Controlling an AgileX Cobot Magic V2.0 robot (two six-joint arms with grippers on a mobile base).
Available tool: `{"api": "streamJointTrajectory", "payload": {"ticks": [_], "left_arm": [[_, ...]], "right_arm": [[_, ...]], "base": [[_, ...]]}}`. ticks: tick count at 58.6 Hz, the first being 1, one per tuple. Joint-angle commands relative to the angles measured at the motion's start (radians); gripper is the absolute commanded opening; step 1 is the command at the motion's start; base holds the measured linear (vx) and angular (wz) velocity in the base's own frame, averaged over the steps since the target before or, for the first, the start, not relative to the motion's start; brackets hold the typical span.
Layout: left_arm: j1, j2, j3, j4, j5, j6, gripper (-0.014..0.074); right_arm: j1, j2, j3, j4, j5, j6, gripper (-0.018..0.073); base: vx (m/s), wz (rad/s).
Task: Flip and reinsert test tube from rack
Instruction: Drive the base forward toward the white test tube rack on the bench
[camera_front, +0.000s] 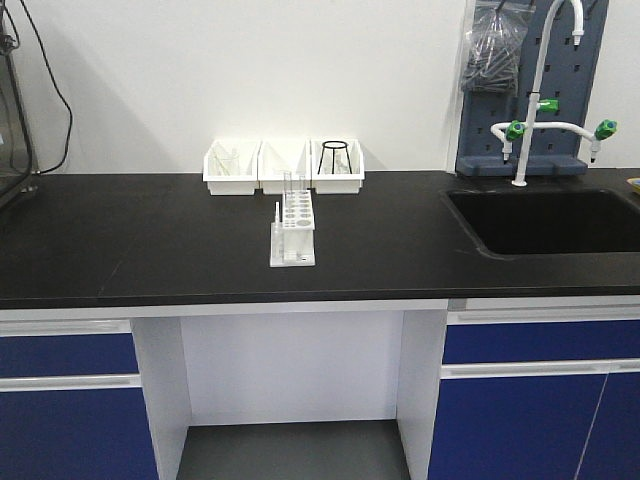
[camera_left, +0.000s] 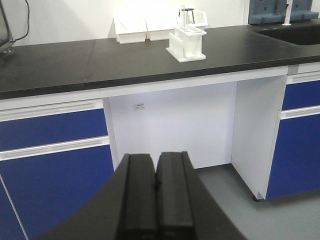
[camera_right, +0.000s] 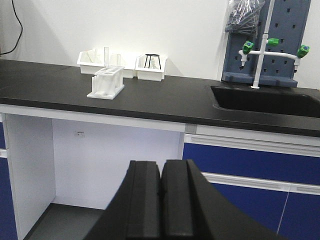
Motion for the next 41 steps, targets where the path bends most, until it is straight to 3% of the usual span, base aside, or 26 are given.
{"api": "streamJointTrajectory", "payload": {"ticks": [1, 41], "left_arm": [[0.000, -0.007, -0.004, -0.005, -0.080, -0.009, -0.0006], [0.000, -0.007, -0.004, -0.005, -0.080, -0.009, -0.0006]], "right_arm": [[-0.006, -0.014, 0.003, -0.004, -0.077, -0.001, -0.0011], [-0.006, -0.014, 0.003, -0.004, -0.077, -0.001, -0.0011]], "base": [[0.00, 0.00], [0.00, 0.00]]}}
